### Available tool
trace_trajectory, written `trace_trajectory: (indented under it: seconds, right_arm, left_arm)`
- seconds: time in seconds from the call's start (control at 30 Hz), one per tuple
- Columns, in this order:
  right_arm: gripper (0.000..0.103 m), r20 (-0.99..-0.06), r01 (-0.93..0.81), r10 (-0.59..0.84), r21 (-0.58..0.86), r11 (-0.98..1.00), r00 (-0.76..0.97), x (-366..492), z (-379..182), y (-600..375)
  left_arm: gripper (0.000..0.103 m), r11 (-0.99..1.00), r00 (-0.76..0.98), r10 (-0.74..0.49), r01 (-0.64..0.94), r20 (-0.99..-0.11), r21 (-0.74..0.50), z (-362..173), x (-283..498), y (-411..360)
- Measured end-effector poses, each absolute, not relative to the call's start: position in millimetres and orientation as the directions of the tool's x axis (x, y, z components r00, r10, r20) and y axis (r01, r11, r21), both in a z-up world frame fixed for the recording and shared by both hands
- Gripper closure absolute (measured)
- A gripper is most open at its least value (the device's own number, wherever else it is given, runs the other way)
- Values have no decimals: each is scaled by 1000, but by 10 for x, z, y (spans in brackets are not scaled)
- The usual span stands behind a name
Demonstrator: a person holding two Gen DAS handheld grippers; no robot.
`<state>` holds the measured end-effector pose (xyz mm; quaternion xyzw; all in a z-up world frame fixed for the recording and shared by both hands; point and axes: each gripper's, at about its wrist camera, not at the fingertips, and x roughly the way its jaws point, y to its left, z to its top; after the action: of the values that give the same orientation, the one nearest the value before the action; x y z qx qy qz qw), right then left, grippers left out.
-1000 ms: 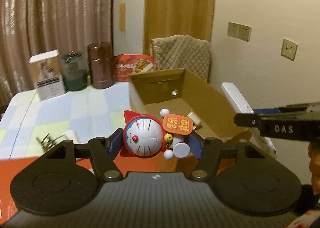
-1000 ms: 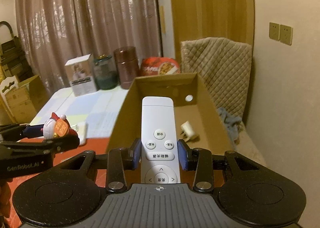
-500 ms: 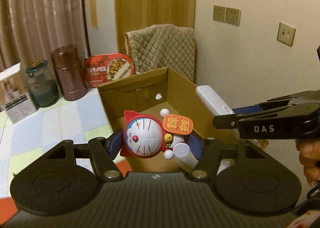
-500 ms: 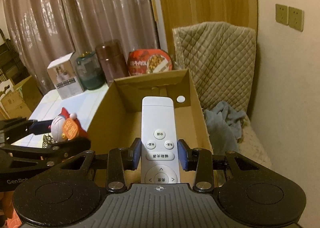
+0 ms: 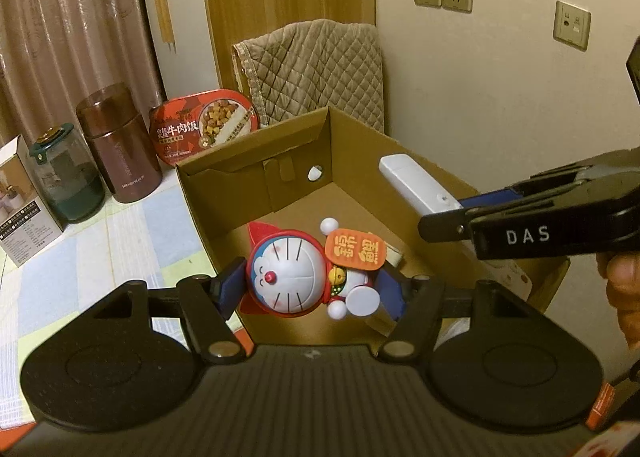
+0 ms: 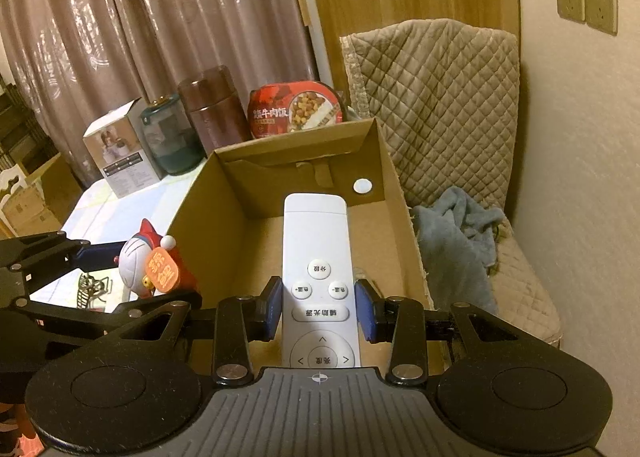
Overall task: Organize rigid objects
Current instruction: 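Open the left gripper to drop the figure while the right gripper releases the remote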
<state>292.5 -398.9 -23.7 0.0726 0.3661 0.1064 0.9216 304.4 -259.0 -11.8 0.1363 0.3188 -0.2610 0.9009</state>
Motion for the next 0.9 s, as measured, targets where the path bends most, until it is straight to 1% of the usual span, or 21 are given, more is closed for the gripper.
trace_trajectory:
  seconds: [0.4, 0.5, 0.9]
  right_arm:
    - [68, -660, -137, 245, 212, 968, 710, 2916, -257, -4019]
    - [68, -661, -136, 244, 211, 968, 710, 2917, -256, -4022]
    - [68, -653, -144, 241, 199, 969, 718, 2891, -200, -4024]
  left_arm:
    - [39, 813, 635, -380, 576, -672, 85, -169, 3074, -2639]
    - [39, 816, 659, -379, 569, -649, 101, -117, 3050, -2627]
    - [39, 877, 711, -354, 477, -608, 48, 101, 2942, -2217]
